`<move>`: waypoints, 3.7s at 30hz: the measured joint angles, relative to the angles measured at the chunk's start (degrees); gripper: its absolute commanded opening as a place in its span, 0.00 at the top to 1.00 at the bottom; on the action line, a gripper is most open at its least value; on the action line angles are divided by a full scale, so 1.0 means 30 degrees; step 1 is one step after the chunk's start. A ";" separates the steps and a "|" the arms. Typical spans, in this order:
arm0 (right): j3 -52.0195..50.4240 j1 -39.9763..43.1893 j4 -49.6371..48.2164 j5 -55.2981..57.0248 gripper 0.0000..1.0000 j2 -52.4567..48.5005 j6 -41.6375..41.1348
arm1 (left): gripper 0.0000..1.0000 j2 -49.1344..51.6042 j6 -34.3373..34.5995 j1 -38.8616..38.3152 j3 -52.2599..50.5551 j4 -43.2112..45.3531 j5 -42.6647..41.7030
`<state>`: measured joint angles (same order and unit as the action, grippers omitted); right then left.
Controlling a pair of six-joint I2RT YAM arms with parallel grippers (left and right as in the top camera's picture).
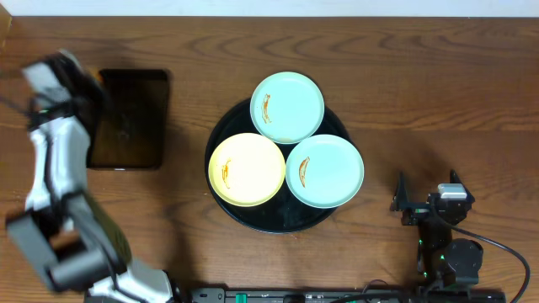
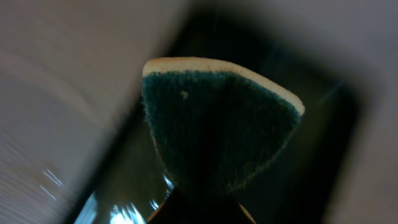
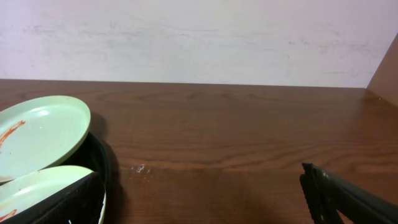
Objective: Clean dirty plates on tray and stack at the side
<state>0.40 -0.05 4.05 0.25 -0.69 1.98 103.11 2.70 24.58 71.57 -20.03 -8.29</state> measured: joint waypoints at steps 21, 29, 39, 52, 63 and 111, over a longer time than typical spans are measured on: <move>0.0000 0.0000 0.0000 0.0000 0.01 0.0000 0.0000 | 0.92 -1.0448 0.2324 -0.0022 0.1843 -0.3031 -0.2076; 0.0000 0.0000 -0.0146 0.1180 0.01 0.0000 0.0342 | 0.92 -0.6914 0.4539 -0.0160 0.1151 -0.6688 -0.5508; -0.0007 0.0000 -0.3075 0.0517 0.01 -0.0015 0.0029 | 0.93 -0.7125 0.3089 -0.2047 0.1144 -0.7118 -0.8765; 0.4160 0.0000 -0.5464 -0.8998 0.01 -0.4146 -0.0976 | 0.93 -0.6885 0.3723 -0.8735 0.1064 -1.0622 -0.6739; 2.2068 0.0022 0.9041 -1.7063 0.01 -2.1697 0.1173 | 0.92 -0.5129 0.5034 -1.0965 0.0663 -1.1438 -0.2528; 2.8509 -1.1701 1.3121 -0.3956 0.66 -3.8199 -0.8408 | 0.92 -0.0619 0.6171 -1.3092 0.0612 -1.0324 -0.1603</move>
<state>85.93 -35.16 43.42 -11.62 -115.28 -23.24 101.25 21.21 -14.70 73.41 -51.00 -13.10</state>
